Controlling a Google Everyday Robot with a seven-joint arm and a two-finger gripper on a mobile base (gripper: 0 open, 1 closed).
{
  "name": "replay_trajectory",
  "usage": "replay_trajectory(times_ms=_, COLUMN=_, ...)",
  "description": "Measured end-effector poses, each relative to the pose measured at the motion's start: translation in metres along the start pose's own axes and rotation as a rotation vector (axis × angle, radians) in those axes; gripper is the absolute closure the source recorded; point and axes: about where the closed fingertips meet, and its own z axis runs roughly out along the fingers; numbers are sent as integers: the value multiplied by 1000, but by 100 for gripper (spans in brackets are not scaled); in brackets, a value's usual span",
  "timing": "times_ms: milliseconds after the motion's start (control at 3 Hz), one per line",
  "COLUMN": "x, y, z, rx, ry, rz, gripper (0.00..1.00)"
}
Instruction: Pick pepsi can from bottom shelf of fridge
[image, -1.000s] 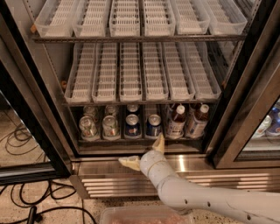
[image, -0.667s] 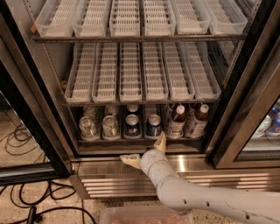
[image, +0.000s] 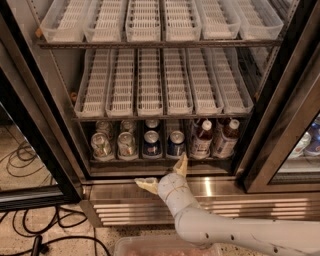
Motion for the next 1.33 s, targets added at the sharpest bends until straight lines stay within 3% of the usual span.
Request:
replay_trajectory(times_ms=333, x=0, y=9, z=14, rx=4, ry=-50, rz=-2, gripper=17)
replay_trajectory(times_ms=667, x=-4, y=17, z=25, rx=0, ry=-90, rz=-2, gripper=21)
replay_trajectory(times_ms=1333, x=-4, y=18, z=26, rx=-1, ry=-96, rz=-4, gripper=32)
